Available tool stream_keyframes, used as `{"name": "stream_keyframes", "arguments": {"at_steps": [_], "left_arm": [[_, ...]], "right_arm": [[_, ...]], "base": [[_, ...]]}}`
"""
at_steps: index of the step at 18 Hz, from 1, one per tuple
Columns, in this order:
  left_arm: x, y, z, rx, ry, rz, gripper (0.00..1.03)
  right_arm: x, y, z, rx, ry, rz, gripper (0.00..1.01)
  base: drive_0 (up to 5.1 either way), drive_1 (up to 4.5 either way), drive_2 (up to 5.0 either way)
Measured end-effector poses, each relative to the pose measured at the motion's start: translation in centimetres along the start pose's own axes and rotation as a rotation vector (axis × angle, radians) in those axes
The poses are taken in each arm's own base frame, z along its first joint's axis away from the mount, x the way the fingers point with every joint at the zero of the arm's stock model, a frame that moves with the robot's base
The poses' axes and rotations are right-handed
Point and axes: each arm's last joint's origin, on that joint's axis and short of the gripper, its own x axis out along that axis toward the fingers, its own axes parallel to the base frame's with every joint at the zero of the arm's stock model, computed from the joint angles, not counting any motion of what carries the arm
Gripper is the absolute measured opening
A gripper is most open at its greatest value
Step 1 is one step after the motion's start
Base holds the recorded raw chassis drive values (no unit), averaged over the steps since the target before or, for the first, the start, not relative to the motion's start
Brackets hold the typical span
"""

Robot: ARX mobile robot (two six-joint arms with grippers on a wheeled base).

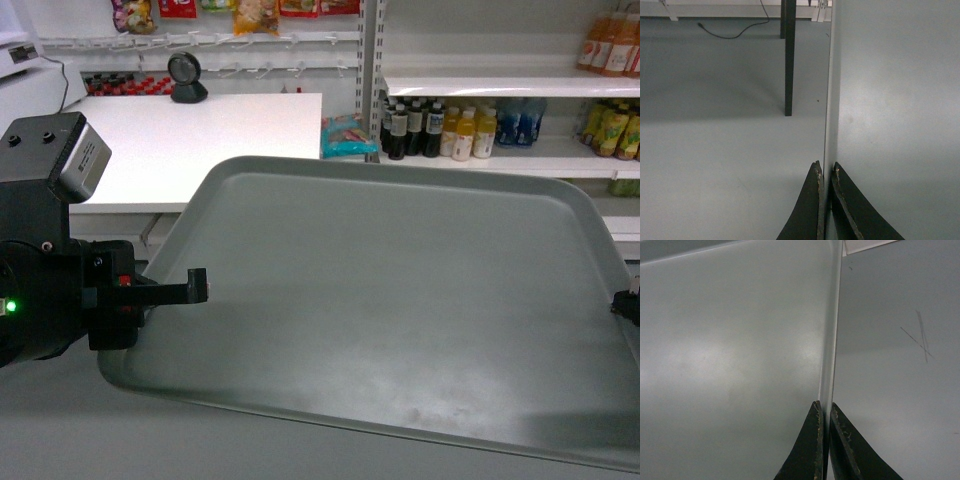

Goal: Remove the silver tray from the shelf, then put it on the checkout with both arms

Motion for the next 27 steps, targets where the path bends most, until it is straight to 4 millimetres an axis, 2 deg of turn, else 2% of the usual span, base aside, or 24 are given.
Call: {"name": "stream_keyframes", "arguments": {"at_steps": [23, 27], "left_arm": [[0.02, 0.11, 0.02, 0.002, 0.000, 0.004, 0.03], [0.01, 0.10, -0.02, 0.003, 0.003, 0.004, 0.03]], "right_arm": [[0.02, 0.14, 0.00, -0.003, -0.001, 0.004, 0.02], [0.01, 0.13, -0.06, -0.002, 0.002, 0.004, 0.02]], "base": [[-5.0, 2.41, 2.4], [-0.1, 4.17, -4.3]]}}
